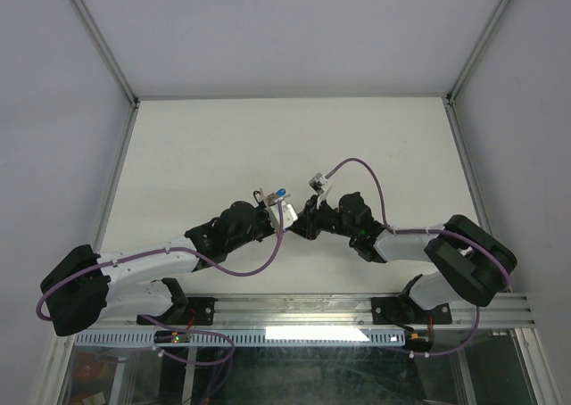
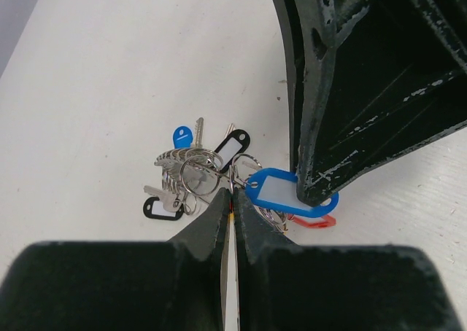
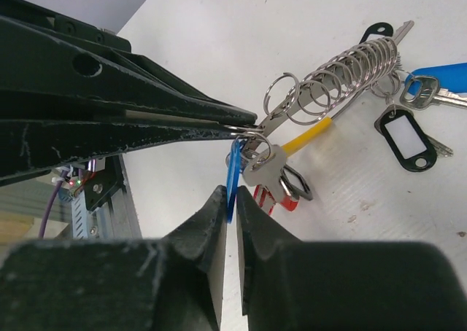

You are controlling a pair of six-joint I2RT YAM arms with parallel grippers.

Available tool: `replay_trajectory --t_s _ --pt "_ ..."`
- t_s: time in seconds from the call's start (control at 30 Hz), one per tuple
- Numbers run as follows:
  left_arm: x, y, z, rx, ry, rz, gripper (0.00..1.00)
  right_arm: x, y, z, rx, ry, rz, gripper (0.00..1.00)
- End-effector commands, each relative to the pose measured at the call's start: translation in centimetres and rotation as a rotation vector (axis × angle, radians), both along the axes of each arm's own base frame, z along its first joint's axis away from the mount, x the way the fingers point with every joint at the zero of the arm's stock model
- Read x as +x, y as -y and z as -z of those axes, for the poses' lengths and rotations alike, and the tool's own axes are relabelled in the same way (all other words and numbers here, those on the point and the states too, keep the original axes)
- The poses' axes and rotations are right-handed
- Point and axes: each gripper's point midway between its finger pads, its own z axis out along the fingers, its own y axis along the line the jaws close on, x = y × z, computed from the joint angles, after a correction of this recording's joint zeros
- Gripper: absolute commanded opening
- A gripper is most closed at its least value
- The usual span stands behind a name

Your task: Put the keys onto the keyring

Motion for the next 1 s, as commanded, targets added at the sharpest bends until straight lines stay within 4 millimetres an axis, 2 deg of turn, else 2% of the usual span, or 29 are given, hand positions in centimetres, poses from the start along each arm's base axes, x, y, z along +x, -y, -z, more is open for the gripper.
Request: replay_trajectory --t_s 0.0,0.07,0.4,0.73,0.97 --pt "0.5 1.5 -3.1 -0.074 0.052 0.02 0.0 0.7 -1.0 -3.2 0.085 0.073 0.003 0.06" --pt "0.5 1.5 -3.1 -0.075 0.051 0.02 0.0 0.9 -0.8 -3.4 0.086 0.084 0.015 0.0" --pt "0.5 1.5 -3.1 -0.073 0.052 0.021 0.0 1.5 0.2 -3.8 0.021 0.147 0.051 0.0" --pt "0.4 1.6 -3.1 -0.075 0.05 0.024 0.0 2.0 1.2 -2.7 -0.083 0.177 0.064 0.0" --pt "0.4 1.6 -3.1 -0.075 0.052 0.026 0.0 2.7 1.1 -1.8 -0.139 0.184 0.065 0.0"
